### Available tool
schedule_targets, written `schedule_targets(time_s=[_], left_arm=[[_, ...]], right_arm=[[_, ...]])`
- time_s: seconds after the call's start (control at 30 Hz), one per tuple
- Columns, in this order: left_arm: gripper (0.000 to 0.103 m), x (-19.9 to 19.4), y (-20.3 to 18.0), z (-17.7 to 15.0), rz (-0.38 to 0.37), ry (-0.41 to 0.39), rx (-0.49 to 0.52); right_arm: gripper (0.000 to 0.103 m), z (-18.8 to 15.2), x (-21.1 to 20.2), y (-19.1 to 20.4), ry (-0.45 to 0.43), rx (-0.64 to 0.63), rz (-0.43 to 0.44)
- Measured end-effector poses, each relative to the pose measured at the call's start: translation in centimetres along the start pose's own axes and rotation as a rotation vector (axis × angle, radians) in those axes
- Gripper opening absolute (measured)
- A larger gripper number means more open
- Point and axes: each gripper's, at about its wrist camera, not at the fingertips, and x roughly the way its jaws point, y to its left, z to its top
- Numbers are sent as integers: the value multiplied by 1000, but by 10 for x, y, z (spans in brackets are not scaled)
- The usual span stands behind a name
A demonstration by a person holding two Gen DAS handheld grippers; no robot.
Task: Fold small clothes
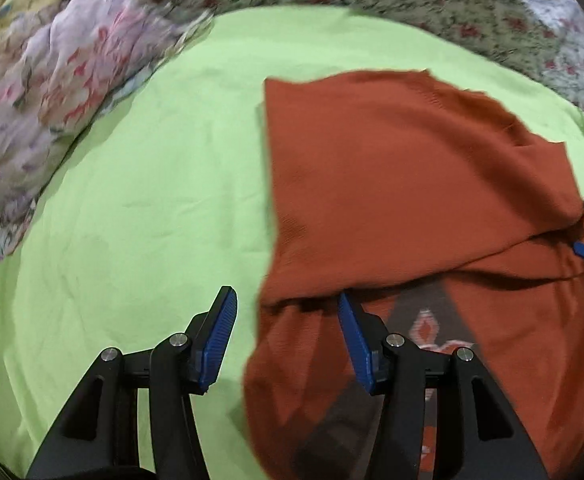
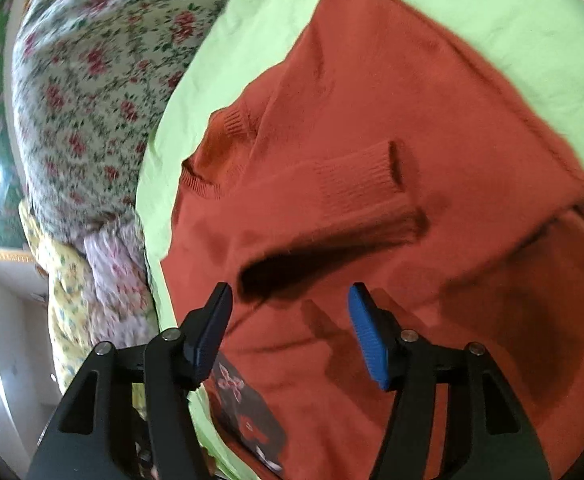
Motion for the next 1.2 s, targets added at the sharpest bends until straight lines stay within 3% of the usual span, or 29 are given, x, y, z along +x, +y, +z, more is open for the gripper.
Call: schedule_targets(time_s=[0.13,0.17,0.2,0.27,0.3,0.37,0.43,0.5,0.6,0.67,0.77,0.9,1.07,1.2], left_arm=[[53,12,-1,4,-23,12,-19],[53,13,-4,7,-24,7,-15],[53,15,-7,10,-15,-1,-7],[49,20,-12,16,20,5,-10],[48,22,-9,18,26,14,-40],[46,23,-3,20,-2,23,-91],[46,21,-1,19,-8,26,-94],[46,20,-2,18,3,21,-80],[46,20,1,17,0,26,-98],[46,21,7,18,5,27,-111],[47,20,12,17,8,26,-109],[48,21,18,19,14,26,-111],[48,26,25,22,11,28,-124],[49,28,27,22,9,30,-127]], right_arm=[[62,12,14,-12,-25,109,11],[56,14,15,-14,-34,120,7],[48,18,17,-14,-47,115,0],[5,24,18,-11,-53,98,-9],[0,29,14,-5,-65,76,2],[0,33,-4,13,-144,-5,48],[0,32,-39,48,-263,-198,90],[1,33,-51,53,-256,-221,113],[4,34,-41,30,-135,-110,48],[24,26,-26,4,-67,-12,24],[52,15,-17,-19,-64,63,-14],[55,13,-4,-37,-21,224,106],[60,30,11,-38,-19,336,102],[57,43,21,-40,-29,366,78]])
